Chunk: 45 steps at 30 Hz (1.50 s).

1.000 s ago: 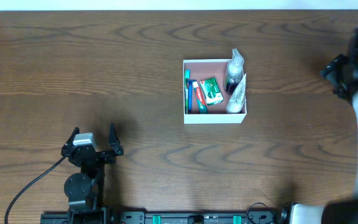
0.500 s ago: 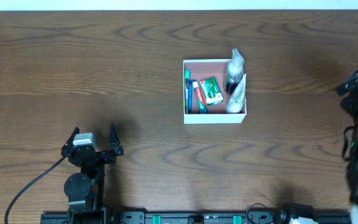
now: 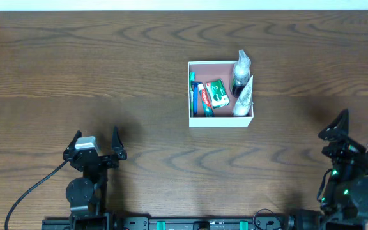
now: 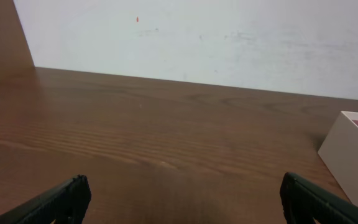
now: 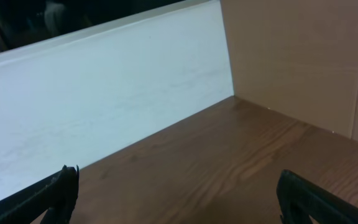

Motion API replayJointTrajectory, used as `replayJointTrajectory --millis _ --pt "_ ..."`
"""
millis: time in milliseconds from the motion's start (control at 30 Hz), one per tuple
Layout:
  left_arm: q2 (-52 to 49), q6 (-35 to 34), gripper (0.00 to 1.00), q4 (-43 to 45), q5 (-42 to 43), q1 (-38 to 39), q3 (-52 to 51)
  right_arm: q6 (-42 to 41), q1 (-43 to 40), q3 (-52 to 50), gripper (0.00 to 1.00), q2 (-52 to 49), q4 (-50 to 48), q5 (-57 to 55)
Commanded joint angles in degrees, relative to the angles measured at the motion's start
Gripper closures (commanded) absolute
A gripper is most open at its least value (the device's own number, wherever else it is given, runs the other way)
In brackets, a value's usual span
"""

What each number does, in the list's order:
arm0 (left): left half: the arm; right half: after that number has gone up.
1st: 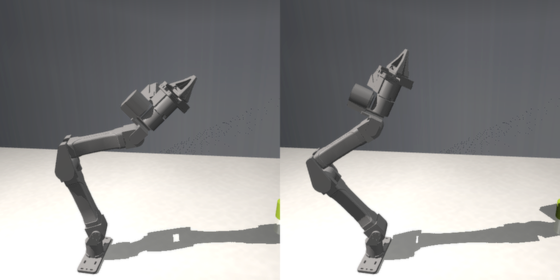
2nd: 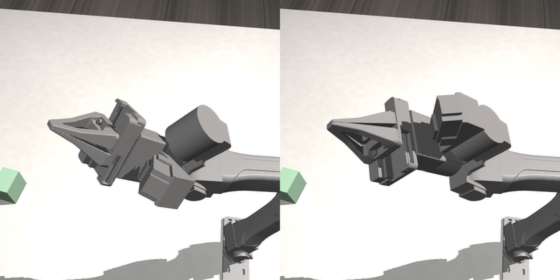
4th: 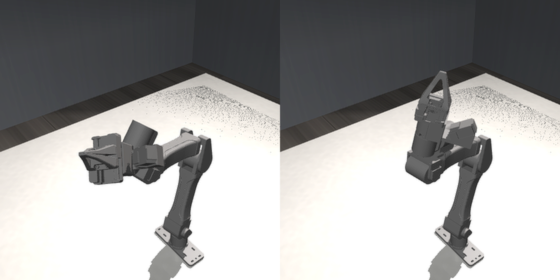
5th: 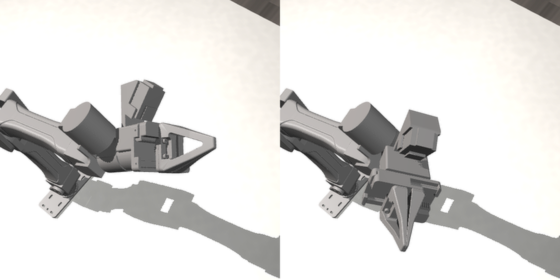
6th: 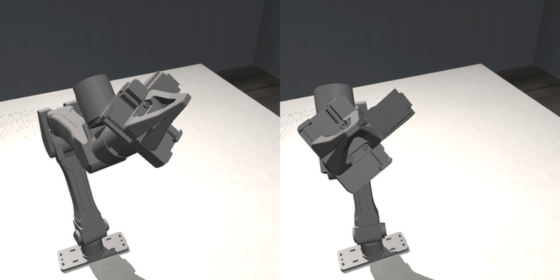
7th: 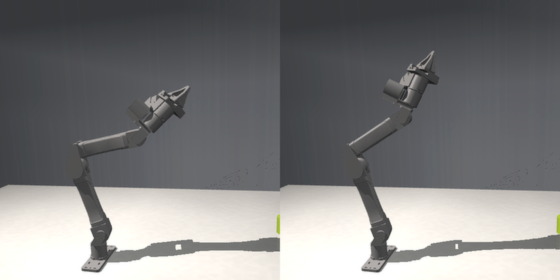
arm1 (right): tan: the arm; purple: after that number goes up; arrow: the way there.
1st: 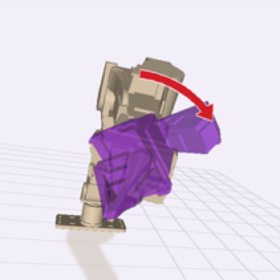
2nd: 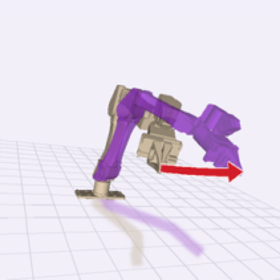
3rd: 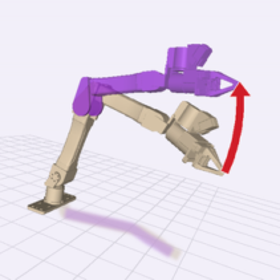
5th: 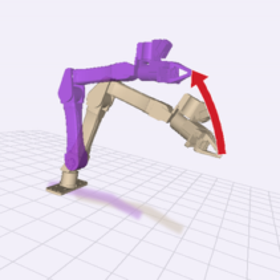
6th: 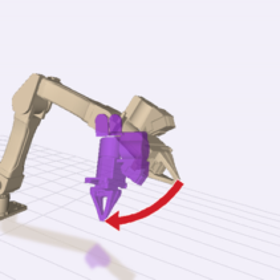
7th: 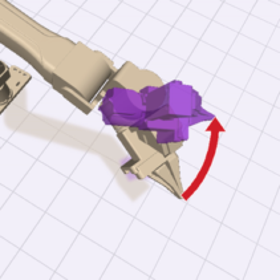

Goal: Pack container

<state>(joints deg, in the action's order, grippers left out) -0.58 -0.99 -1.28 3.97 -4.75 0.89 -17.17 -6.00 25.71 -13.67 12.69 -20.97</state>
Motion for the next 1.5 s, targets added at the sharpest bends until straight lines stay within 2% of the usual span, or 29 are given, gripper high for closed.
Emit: replayJointTrajectory --millis 0,267,800,1267,1467 --pt "0.35 1.18 0.02 -2.36 1.42 0.22 -0.66 2.58 1.36 -4.57 0.01 4.68 -1.66 0.26" --pt "0.35 1.20 0.02 -2.36 1.42 0.24 -0.66 14.40 5.22 -11.93 0.01 11.61 -8.13 1.77" --pt "0.35 1.18 0.02 -2.36 1.42 0.24 -0.66 14.67 6.56 -22.10 0.01 13.40 -18.38 1.75" --pt "0.35 1.18 0.02 -2.36 1.42 0.22 -0.66 14.56 6.56 -25.40 0.01 13.40 -19.74 4.52" --pt "0.35 1.18 0.02 -2.36 1.42 0.22 -0.66 23.54 6.56 -25.40 0.01 13.40 -17.84 14.97"
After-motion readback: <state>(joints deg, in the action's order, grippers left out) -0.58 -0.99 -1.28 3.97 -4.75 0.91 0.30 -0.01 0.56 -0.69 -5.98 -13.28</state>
